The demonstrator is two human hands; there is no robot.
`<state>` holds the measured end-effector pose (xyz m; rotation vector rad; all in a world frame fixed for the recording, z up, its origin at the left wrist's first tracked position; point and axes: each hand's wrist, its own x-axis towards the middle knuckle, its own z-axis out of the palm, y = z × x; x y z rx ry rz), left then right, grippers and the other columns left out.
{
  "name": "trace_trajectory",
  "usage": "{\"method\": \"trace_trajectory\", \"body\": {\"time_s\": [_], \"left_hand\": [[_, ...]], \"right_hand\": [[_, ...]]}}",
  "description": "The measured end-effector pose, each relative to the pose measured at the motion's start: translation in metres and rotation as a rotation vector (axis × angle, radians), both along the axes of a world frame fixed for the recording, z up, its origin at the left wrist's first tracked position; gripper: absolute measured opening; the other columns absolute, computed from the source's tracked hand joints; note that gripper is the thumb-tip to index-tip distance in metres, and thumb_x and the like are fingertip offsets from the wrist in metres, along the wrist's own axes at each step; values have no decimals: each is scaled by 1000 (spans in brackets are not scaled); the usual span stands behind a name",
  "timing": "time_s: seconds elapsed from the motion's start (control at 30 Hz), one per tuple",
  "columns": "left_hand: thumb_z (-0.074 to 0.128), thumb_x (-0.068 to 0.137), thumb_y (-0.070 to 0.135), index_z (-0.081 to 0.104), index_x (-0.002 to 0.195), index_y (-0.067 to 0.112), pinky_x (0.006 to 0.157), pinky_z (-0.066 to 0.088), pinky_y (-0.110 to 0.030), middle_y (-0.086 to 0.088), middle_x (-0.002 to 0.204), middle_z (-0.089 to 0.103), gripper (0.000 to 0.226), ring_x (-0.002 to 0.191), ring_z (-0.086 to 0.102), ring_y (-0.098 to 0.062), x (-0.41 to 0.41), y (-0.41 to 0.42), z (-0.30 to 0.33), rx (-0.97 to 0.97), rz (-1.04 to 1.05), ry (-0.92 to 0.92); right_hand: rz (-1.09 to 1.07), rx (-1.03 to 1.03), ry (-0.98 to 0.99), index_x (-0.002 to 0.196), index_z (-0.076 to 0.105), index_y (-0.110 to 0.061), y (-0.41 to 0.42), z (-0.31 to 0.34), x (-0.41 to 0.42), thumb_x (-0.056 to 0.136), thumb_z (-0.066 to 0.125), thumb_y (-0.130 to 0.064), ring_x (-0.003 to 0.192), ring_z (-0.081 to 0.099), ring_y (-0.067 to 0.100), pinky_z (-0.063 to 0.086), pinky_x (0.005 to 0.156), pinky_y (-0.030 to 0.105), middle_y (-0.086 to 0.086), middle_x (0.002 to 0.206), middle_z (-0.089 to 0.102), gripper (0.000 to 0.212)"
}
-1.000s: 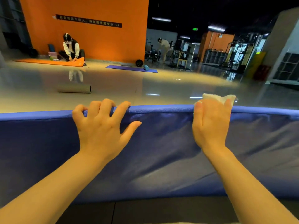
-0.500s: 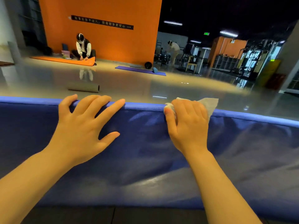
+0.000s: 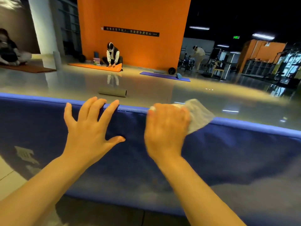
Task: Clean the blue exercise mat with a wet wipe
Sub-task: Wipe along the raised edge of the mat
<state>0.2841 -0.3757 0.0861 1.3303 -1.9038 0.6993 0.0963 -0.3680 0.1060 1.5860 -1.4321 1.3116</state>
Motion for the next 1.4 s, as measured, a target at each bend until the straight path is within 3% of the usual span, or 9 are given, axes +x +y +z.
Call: {"method": "trace_trajectory", "body": {"time_s": [0.13,0.23,0.4,0.77,0.9,1.07,1.17,1.3,1.4], "left_hand": [[64,74,64,45,144,20,102,21,-73,-15,134,52,85,132,40,-34,5,-4,2,-36,-45,2],[74,70,64,45,145,23,102,22,-71,-13,132,53,90,130,41,-31,7,-10,4,-32,-53,-16],[42,73,72,44,144,23,105,19,-70,-12,127,54,85,124,44,-30,11,-15,10,-44,-82,-71],[47,73,69,48,141,20,104,23,-67,-14,128,52,83,124,44,-33,1,-11,9,-29,-59,-73],[63,67,60,53,138,18,103,25,-67,-16,125,53,83,123,45,-35,-3,-16,6,-60,-42,-66],[56,72,63,51,140,20,103,23,-68,-17,124,52,81,120,45,-35,-1,-20,8,-68,-25,-80],[75,73,60,52,142,21,101,23,-72,-17,124,53,83,120,45,-34,-3,-27,5,-37,-18,-74],[45,74,68,52,143,21,98,23,-73,-16,124,52,83,118,44,-33,-3,-29,7,-11,-19,-108],[40,74,67,52,143,20,98,21,-74,-17,124,51,84,118,44,-33,-5,-28,10,-3,-25,-97]], "right_hand": [[125,135,126,89,60,-16,-8,4,39,99,32,-31,81,53,26,34,87,40,1,84,60,34],[124,133,281,100,63,-16,-9,2,6,98,39,-33,88,54,27,34,82,38,0,91,61,29],[-133,55,299,79,56,-12,10,5,-75,97,41,-41,64,44,30,27,67,38,5,70,51,37],[-347,-45,314,69,47,-11,58,2,-139,105,35,-34,59,40,32,29,65,41,9,64,44,45],[-275,-28,300,70,49,-13,43,0,-112,103,42,-27,66,43,33,30,70,40,8,69,50,37],[-225,41,401,74,52,-13,29,7,-105,104,33,-27,60,35,28,24,67,35,3,65,45,38],[-272,54,466,85,59,-12,41,5,-122,103,34,-28,62,45,30,30,69,38,4,70,51,35],[-382,69,480,96,64,-10,77,1,-166,105,34,-28,71,55,32,36,78,40,5,78,58,36],[-423,118,431,103,63,-8,109,0,-198,102,37,-31,87,53,33,37,87,45,11,92,64,36]]}}
